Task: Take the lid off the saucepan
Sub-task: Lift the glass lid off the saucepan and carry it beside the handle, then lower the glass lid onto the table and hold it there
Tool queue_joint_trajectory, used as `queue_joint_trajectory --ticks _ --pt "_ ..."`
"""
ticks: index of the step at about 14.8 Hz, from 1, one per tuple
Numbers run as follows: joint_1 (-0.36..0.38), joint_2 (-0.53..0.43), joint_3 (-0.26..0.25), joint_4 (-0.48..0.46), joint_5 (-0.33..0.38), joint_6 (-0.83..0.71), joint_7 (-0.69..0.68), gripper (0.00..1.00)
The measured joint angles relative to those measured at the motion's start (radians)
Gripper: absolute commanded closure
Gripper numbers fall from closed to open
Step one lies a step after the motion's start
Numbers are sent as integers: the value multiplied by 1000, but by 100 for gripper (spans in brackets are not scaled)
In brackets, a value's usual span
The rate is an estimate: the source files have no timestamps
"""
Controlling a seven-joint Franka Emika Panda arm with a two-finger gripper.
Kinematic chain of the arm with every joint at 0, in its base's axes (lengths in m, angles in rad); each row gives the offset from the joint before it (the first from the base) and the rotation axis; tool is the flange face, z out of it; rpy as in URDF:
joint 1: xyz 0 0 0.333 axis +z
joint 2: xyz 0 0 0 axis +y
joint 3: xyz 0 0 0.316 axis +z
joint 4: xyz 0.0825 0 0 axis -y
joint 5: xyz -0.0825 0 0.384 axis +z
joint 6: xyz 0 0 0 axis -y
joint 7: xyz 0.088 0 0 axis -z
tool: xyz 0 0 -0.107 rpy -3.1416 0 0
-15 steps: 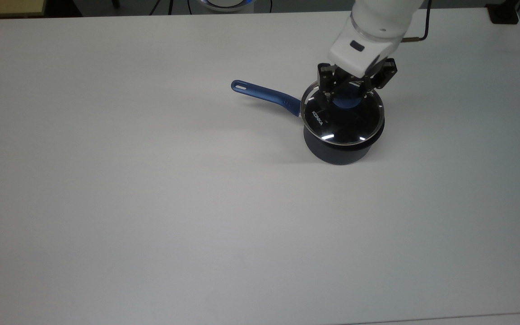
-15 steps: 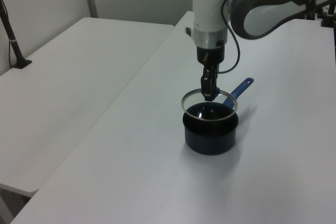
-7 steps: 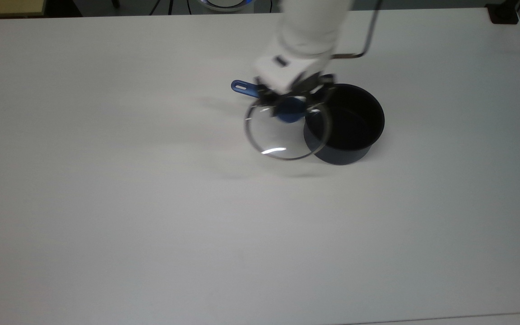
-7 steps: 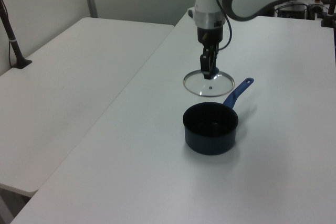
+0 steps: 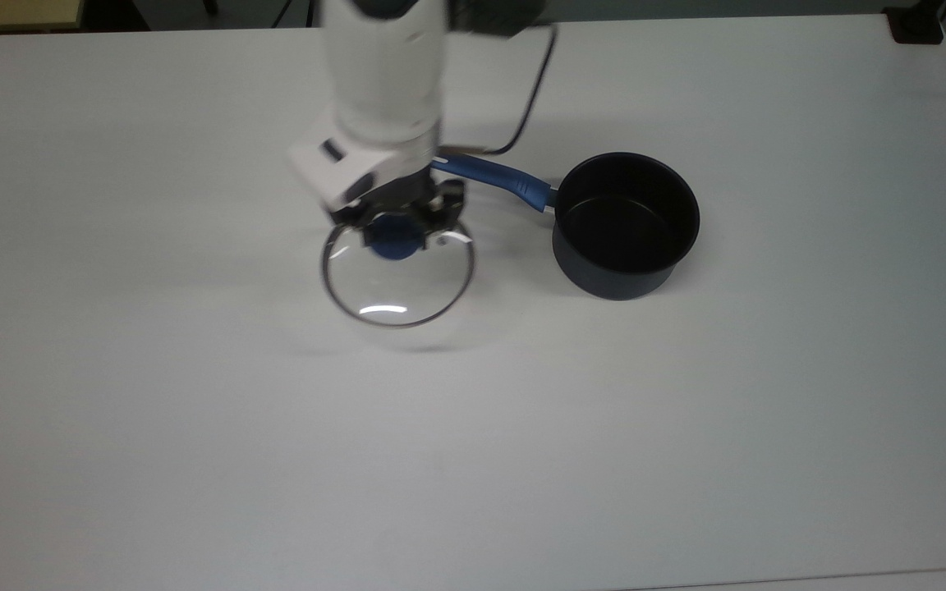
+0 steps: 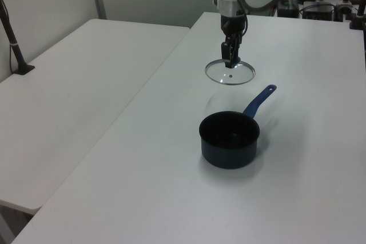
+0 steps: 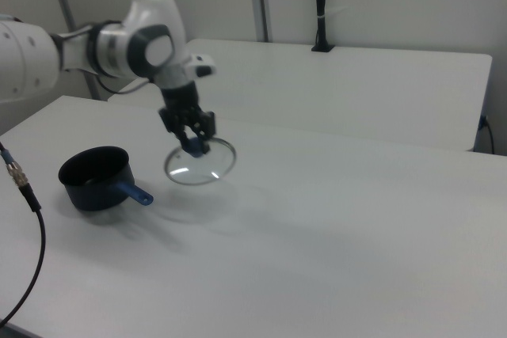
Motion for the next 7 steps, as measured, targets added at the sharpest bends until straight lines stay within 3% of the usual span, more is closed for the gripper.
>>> queue_joint_trajectory --ticks 7 --pt "-94 86 0 -28 -4 59 -77 65"
